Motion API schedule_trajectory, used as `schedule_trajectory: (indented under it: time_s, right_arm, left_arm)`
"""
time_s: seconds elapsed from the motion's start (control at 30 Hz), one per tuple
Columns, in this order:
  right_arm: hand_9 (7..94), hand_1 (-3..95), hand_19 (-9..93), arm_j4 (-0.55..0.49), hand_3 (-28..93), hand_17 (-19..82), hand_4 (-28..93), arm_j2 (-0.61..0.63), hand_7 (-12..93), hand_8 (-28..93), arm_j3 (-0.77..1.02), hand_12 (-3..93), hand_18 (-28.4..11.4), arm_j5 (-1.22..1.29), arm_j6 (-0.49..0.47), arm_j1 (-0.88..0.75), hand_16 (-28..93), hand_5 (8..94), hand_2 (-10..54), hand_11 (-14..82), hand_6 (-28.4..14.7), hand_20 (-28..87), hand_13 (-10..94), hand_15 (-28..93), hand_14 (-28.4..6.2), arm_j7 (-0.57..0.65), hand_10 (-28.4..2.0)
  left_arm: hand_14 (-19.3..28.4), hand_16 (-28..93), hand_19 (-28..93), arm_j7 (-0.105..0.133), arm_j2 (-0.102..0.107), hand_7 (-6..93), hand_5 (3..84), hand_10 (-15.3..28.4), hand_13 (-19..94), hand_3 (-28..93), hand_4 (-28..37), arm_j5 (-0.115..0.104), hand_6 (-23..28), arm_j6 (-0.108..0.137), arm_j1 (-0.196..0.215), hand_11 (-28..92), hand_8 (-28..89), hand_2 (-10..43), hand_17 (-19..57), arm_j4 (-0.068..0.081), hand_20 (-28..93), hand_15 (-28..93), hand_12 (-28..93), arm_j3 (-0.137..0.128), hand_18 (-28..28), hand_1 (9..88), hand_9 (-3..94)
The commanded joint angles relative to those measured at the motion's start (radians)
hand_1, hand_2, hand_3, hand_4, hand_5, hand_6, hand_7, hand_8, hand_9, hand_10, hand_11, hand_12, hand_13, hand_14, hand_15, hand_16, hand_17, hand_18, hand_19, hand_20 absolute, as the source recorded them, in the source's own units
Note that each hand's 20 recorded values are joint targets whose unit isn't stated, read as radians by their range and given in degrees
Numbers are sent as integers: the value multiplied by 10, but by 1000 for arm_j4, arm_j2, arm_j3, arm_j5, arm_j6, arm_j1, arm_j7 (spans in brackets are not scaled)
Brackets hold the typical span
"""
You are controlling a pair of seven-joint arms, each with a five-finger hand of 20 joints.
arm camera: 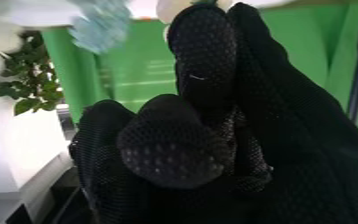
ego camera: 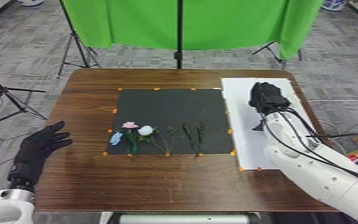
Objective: Arrange flowers
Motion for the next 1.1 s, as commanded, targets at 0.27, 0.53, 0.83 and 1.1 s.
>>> schedule_trajectory:
  time_s: [0.27, 0.53, 0.83, 1.1]
  right_arm:
    - [929, 625, 932, -353, 577, 687, -154, -4, 270, 118, -68, 428, -107, 89, 31, 88, 296, 792, -95, 220, -26, 515, 937, 606, 10, -122, -83]
    - [927, 620, 932, -296, 578, 680, -157, -151, 277, 114, -238, 435, -111, 95, 11, 157, 301, 789, -95, 215, -21, 524, 937, 604, 11, -192, -78]
    - [928, 618, 932, -241, 581, 680, -161, -225, 287, 106, -285, 437, -111, 89, -16, 158, 304, 787, -95, 213, -19, 528, 937, 603, 11, -195, -77]
    - [926, 612, 932, -221, 584, 679, -160, -239, 293, 102, -296, 438, -111, 88, -51, 135, 307, 782, -95, 211, -17, 530, 937, 602, 11, -189, -76]
  left_arm:
    - [200, -13, 203, -15, 4, 82, 429, 152, 392, 620, -283, 0, 73, -9, 15, 220, -54, 140, 69, 1, 211, 301, 132, 0, 162, 237, 446]
    - [200, -12, 204, -13, 13, 82, 429, 151, 392, 620, -283, 1, 73, -23, -17, 220, -54, 140, 68, 18, 211, 301, 132, 23, 162, 237, 446]
    - [200, -13, 202, -16, 17, 83, 429, 151, 392, 621, -283, 1, 73, -30, -24, 220, -54, 140, 68, 23, 211, 301, 132, 29, 162, 236, 446]
    - [200, -13, 201, -17, 18, 82, 429, 151, 392, 621, -283, 0, 73, -37, -30, 221, -54, 140, 67, 28, 211, 300, 132, 32, 162, 236, 447]
